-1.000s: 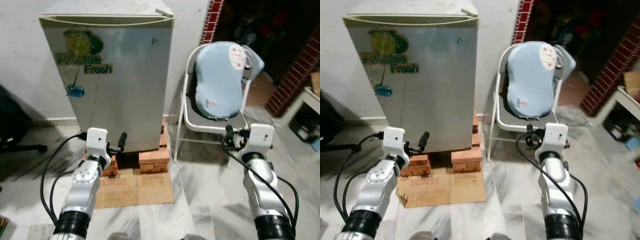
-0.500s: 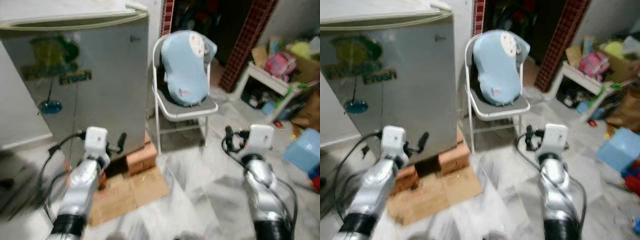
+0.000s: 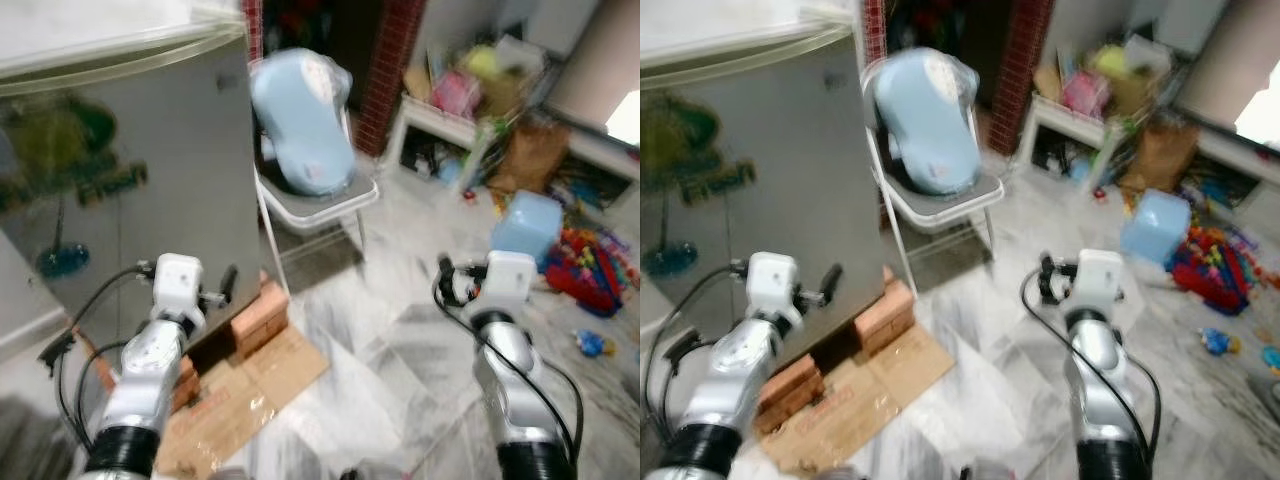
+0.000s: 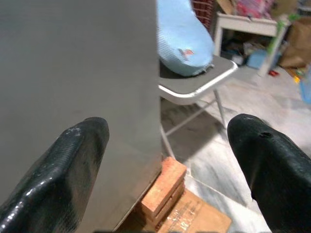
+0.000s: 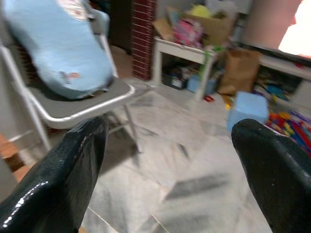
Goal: Restocking fridge
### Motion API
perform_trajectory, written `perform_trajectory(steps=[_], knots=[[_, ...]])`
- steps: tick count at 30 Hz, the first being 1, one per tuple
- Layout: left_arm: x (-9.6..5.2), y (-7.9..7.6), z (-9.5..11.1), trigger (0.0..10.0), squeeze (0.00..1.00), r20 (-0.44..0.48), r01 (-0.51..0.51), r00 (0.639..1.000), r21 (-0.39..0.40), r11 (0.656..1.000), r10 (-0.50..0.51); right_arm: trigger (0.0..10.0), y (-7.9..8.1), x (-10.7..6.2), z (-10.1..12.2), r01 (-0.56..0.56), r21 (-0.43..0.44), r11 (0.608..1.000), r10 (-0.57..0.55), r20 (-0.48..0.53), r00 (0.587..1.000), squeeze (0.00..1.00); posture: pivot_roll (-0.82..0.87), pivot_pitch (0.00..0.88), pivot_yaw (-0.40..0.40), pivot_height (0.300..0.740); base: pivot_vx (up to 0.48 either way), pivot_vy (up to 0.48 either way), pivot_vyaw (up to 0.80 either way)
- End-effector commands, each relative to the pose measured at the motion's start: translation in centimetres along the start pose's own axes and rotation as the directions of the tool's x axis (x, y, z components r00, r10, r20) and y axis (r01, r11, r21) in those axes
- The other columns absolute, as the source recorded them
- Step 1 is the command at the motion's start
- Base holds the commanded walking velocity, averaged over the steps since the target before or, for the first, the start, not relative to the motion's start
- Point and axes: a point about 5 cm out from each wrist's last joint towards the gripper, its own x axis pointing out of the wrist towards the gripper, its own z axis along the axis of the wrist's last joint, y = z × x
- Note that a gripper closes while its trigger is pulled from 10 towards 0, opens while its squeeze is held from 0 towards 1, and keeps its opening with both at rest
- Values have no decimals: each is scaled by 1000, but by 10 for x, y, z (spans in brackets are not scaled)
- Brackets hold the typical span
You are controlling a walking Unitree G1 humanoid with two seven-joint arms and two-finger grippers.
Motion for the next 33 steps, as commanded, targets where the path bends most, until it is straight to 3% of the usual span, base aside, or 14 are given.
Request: perform_trajectory(steps=[1,7,25,33], knots=[[3,-13,5,10000,0,27,60,998,-2,998,-60,10000,-9,0,4,30,-6,1000,-30,10,1000,0,63,0,-36,740,0,0,-800],[1,-19,9,10000,0,54,131,990,-29,991,-129,10000,-10,0,4,32,-4,999,-32,9,999,0,58,0,-35,740,129,0,-800],[1,-21,8,10000,0,51,145,988,-32,989,-143,10000,-8,2,6,26,-11,1000,-26,15,1000,0,56,0,-36,740,301,0,-800],[1,-22,8,10000,0,52,143,989,-34,989,-142,10000,-9,3,7,27,-11,1000,-27,16,1000,0,55,0,-36,740,0,0,-800]])
